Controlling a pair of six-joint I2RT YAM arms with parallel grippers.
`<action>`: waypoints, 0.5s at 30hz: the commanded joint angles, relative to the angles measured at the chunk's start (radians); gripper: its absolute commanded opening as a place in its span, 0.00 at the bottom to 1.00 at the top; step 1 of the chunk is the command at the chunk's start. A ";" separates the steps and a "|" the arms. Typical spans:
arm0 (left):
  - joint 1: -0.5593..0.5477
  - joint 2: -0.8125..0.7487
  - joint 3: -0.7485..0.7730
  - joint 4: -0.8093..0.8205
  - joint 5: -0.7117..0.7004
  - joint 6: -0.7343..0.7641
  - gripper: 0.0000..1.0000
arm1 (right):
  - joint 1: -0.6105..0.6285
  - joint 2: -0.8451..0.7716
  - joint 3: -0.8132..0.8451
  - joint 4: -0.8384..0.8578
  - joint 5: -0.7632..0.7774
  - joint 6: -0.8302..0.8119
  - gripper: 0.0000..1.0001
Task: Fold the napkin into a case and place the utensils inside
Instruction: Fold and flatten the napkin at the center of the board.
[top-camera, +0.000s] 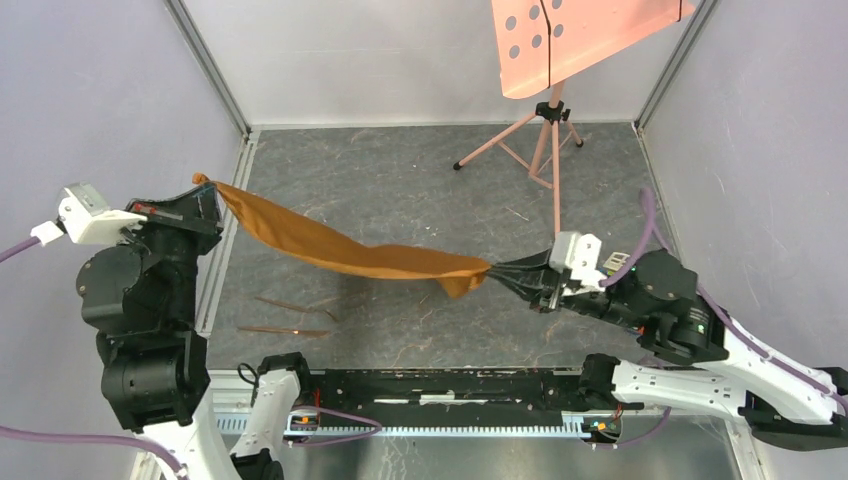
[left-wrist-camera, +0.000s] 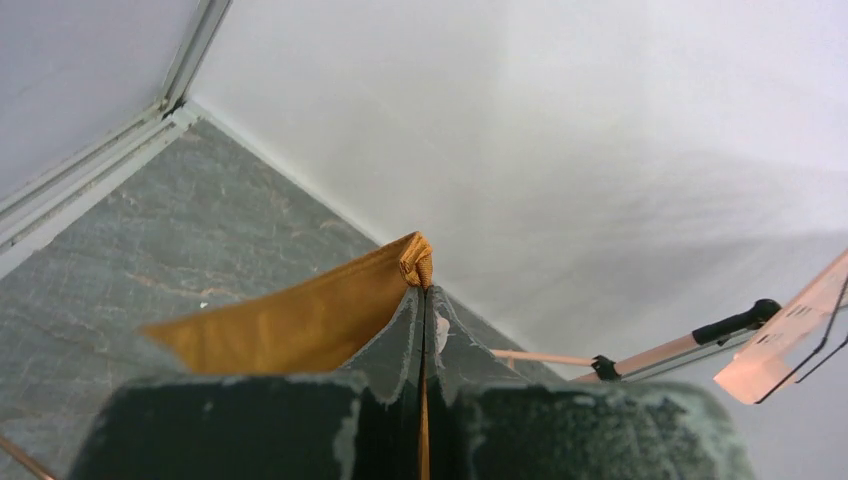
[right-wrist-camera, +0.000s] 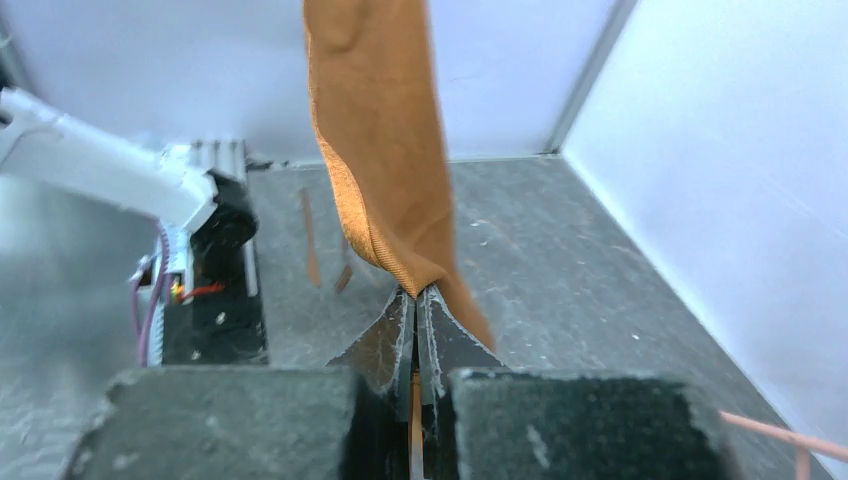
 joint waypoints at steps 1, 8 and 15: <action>0.001 0.085 0.034 0.010 0.020 0.054 0.02 | 0.004 -0.014 0.003 0.030 0.277 0.030 0.00; -0.001 0.384 0.008 0.247 0.206 0.037 0.02 | -0.156 0.149 -0.005 -0.028 0.790 0.019 0.00; -0.033 0.870 0.137 0.415 0.420 0.009 0.02 | -0.723 0.288 -0.168 0.138 0.448 0.148 0.00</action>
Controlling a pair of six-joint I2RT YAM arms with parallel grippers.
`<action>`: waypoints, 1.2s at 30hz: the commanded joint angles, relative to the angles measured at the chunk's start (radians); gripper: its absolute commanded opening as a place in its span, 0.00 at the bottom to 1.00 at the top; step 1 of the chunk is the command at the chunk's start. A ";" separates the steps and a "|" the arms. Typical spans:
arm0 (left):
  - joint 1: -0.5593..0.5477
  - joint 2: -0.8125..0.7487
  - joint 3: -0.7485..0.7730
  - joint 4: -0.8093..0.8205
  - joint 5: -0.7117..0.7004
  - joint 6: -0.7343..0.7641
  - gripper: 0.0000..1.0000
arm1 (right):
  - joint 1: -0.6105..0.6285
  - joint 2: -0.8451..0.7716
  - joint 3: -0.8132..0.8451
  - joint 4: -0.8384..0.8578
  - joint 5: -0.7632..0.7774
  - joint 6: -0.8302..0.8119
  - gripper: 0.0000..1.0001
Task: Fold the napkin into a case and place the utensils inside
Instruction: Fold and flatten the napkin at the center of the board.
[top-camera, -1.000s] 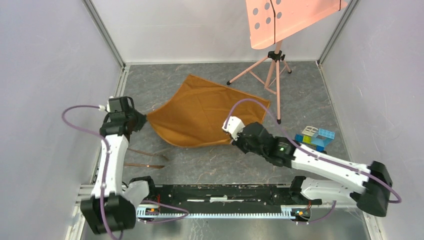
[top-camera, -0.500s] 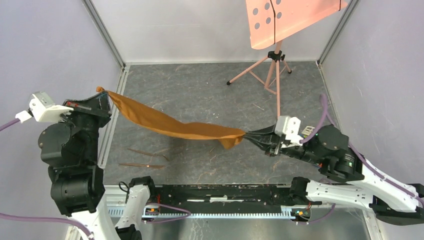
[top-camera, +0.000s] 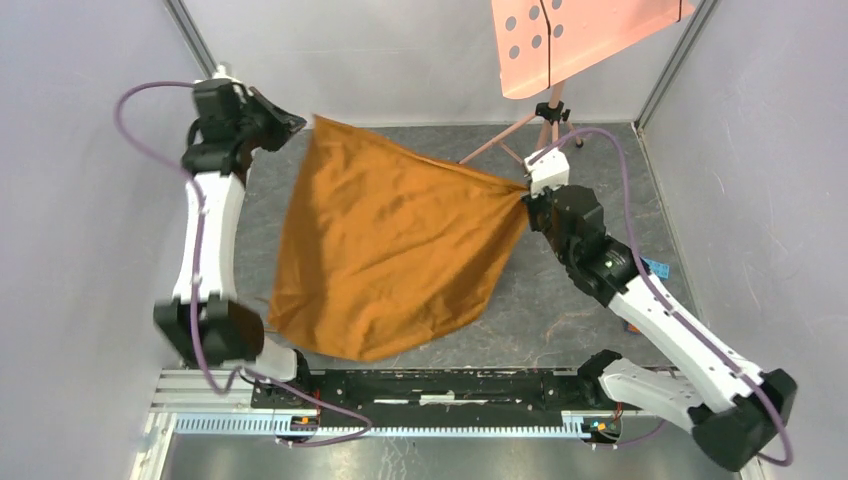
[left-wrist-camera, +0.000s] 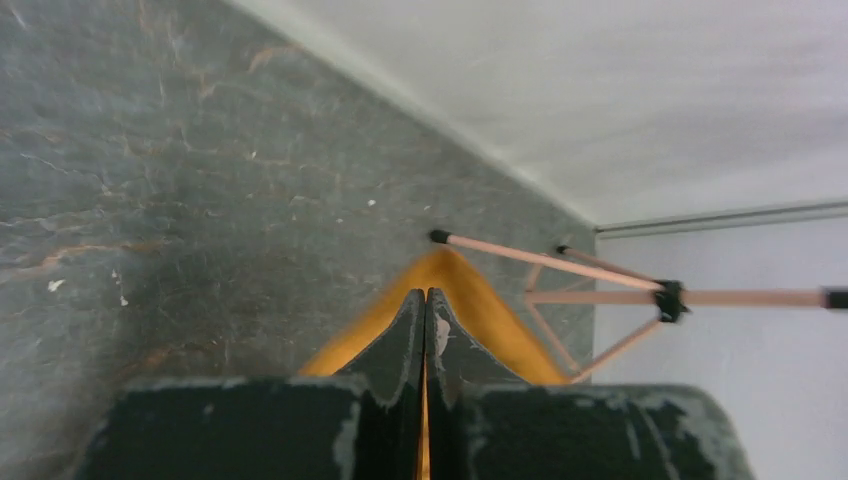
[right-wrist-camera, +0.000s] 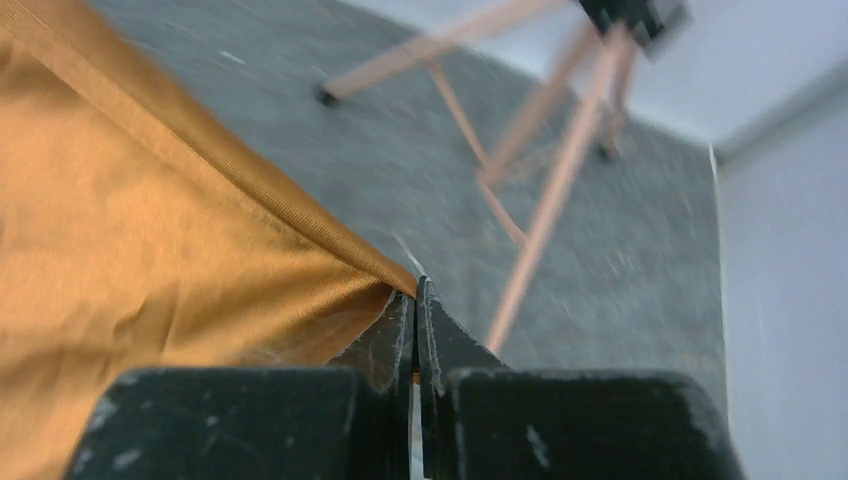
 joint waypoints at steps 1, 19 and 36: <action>-0.021 0.279 0.142 0.138 0.107 0.002 0.02 | -0.308 0.066 -0.088 0.115 -0.137 0.084 0.00; -0.369 0.552 0.145 -0.166 -0.110 0.214 0.76 | -0.450 0.213 -0.128 0.194 -0.467 0.124 0.00; -0.530 0.643 0.019 -0.217 -0.278 0.363 0.67 | -0.450 0.185 -0.148 0.221 -0.520 0.137 0.00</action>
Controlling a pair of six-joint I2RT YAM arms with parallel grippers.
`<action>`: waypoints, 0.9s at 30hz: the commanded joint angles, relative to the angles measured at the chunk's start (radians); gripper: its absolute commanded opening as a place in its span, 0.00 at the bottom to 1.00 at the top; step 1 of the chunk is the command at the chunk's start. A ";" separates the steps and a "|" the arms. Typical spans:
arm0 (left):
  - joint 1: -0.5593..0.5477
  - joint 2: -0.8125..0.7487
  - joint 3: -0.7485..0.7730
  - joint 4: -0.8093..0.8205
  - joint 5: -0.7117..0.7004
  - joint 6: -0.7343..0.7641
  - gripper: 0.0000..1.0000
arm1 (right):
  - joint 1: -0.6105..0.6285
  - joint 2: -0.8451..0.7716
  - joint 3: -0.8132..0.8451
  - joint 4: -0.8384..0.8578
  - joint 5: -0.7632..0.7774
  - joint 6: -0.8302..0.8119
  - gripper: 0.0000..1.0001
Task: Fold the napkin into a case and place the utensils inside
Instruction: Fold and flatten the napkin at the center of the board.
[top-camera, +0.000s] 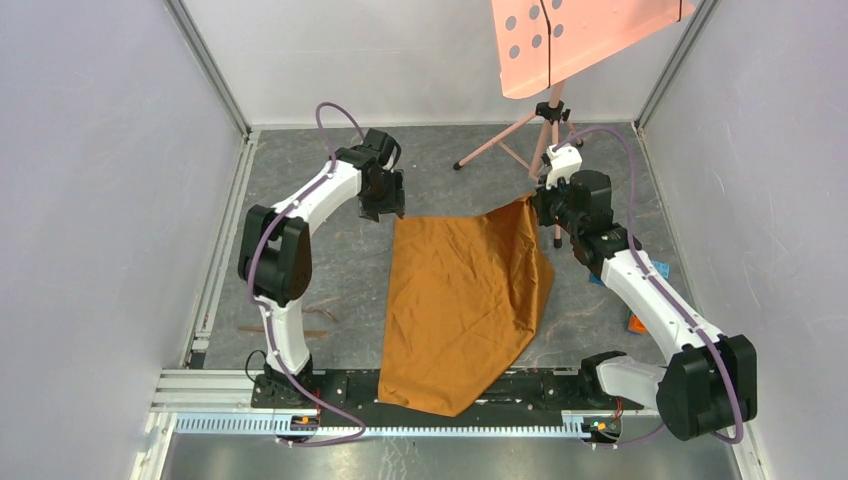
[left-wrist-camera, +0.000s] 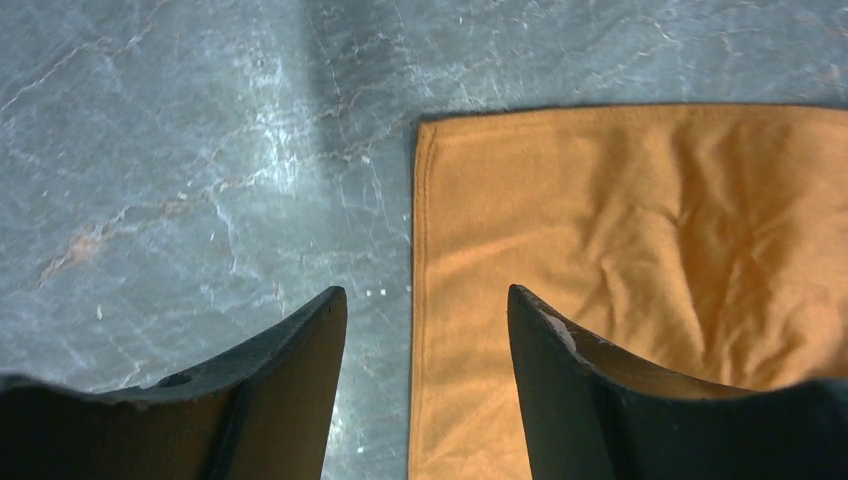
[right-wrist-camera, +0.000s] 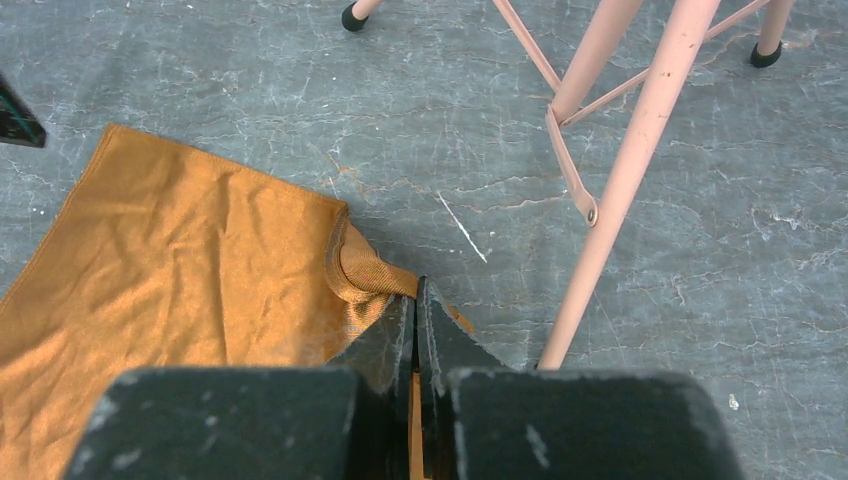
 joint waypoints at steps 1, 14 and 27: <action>-0.001 0.094 0.079 0.003 -0.012 0.067 0.66 | -0.001 -0.028 -0.009 0.050 -0.017 0.010 0.00; -0.004 0.248 0.187 0.012 -0.009 0.070 0.67 | -0.002 -0.021 -0.021 0.067 -0.037 0.015 0.00; -0.034 0.338 0.204 -0.007 -0.082 0.052 0.43 | -0.001 -0.016 -0.034 0.069 -0.042 0.019 0.00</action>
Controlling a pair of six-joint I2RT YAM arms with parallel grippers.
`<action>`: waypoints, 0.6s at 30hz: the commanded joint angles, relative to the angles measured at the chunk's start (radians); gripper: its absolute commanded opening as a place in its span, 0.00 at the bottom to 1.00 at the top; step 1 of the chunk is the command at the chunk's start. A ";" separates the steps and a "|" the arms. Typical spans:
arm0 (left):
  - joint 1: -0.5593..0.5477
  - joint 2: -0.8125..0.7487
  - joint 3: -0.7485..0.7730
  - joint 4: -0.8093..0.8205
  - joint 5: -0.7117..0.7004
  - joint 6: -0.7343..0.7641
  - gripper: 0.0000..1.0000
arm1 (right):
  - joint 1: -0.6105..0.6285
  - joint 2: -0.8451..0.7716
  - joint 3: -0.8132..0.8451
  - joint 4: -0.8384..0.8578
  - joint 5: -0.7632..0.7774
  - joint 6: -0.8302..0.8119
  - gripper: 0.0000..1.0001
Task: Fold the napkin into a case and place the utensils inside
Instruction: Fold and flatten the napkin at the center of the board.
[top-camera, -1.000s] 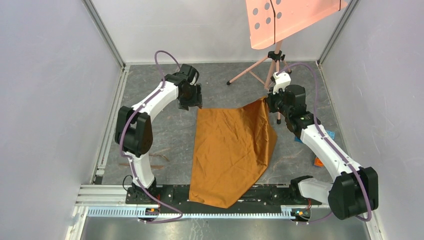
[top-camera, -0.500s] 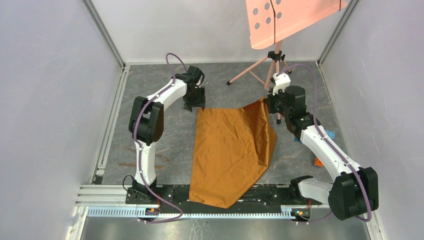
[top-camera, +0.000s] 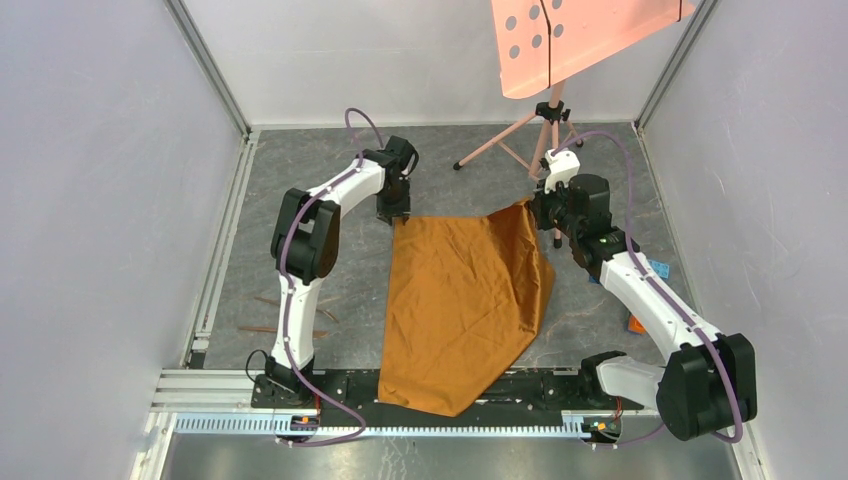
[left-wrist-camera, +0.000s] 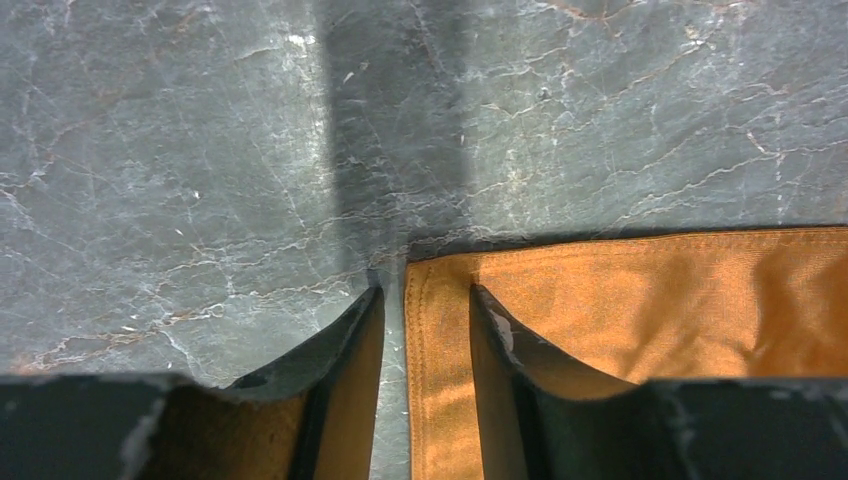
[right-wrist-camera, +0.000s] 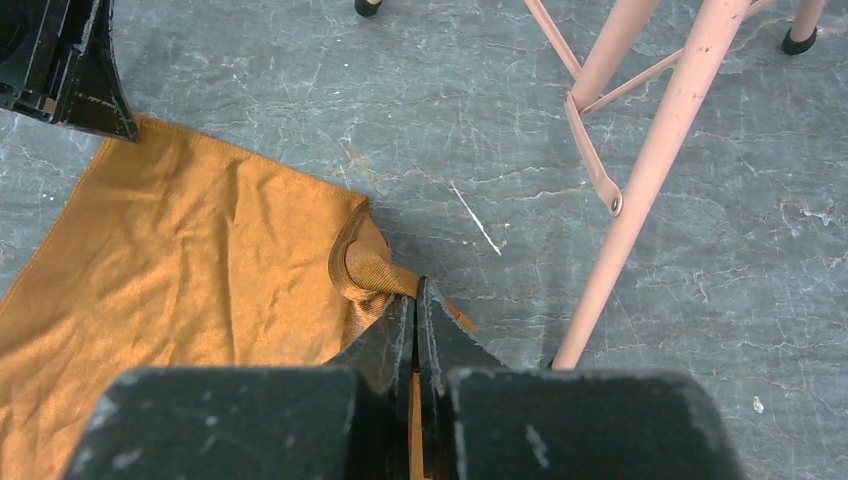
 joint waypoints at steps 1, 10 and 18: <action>-0.006 0.054 0.028 0.001 -0.035 0.030 0.38 | -0.001 -0.011 0.002 0.047 -0.017 0.011 0.00; -0.006 -0.010 0.096 0.137 -0.095 0.159 0.02 | -0.003 -0.005 0.061 0.011 -0.047 0.016 0.00; 0.005 -0.202 0.097 0.366 -0.175 0.337 0.02 | -0.002 0.040 0.164 0.002 0.050 -0.015 0.00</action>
